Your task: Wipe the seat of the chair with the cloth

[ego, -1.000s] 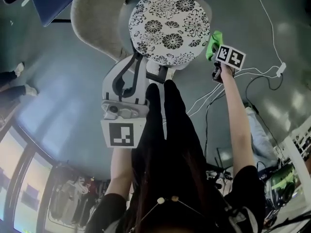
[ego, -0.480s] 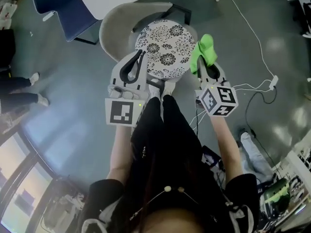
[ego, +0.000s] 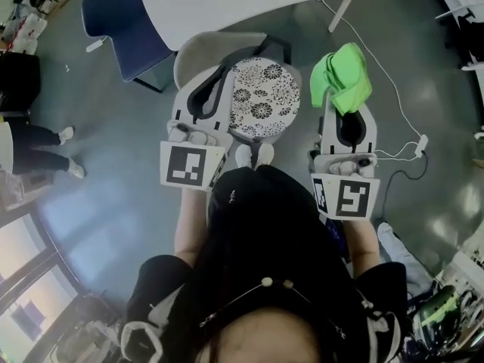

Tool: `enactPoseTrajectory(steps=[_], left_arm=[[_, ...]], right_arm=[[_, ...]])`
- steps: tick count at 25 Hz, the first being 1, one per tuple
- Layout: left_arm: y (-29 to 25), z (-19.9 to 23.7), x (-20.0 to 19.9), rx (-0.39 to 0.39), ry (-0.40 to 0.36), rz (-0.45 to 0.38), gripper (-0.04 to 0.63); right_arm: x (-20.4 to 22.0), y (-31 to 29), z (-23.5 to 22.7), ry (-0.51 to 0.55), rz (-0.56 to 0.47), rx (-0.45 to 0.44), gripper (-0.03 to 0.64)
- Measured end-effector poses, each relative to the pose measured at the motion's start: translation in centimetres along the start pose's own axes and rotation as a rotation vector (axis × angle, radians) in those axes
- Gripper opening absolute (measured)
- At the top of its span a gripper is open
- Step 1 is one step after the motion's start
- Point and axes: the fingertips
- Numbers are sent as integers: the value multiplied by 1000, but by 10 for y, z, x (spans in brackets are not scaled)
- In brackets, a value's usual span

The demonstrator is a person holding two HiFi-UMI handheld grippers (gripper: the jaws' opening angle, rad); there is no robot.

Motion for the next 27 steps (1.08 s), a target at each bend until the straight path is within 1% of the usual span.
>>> enactPoseTrajectory(steps=[3, 7, 9, 11, 13, 16, 19, 22, 27], left_arm=[[12, -5, -16, -1, -33, -39, 25], [24, -9, -25, -21, -53, -56, 25], [26, -12, -29, -22, -60, -67, 25], [29, -14, -32, -24, -69, -77, 25], [32, -17, -33, -29, -77, -84, 25], [36, -20, -32, -30, -81, -82, 25], [39, -19, -31, -36, -85, -82, 25], [42, -15, -32, -46, -82, -88, 25], [51, -9, -33, -58, -73, -87, 25]], right_arm=[[-11, 8, -3, 31, -29, 9, 44], [-13, 21, -8, 34, -13, -15, 43], [-13, 27, -12, 46, -5, -8, 43], [-10, 31, -14, 34, 8, -4, 43], [-6, 31, -14, -5, 16, -13, 43], [-4, 29, -10, -39, 6, -27, 43], [-8, 25, -2, -48, -19, -43, 43], [-12, 23, 5, -29, -36, -51, 43], [-16, 29, 13, -6, -35, -66, 43]])
Point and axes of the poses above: the fingertips, and each gripper's own axes: y backward along the fingers, z to its left, x out of its underside, and after that the axes turned 10 degrees about z, right-handed
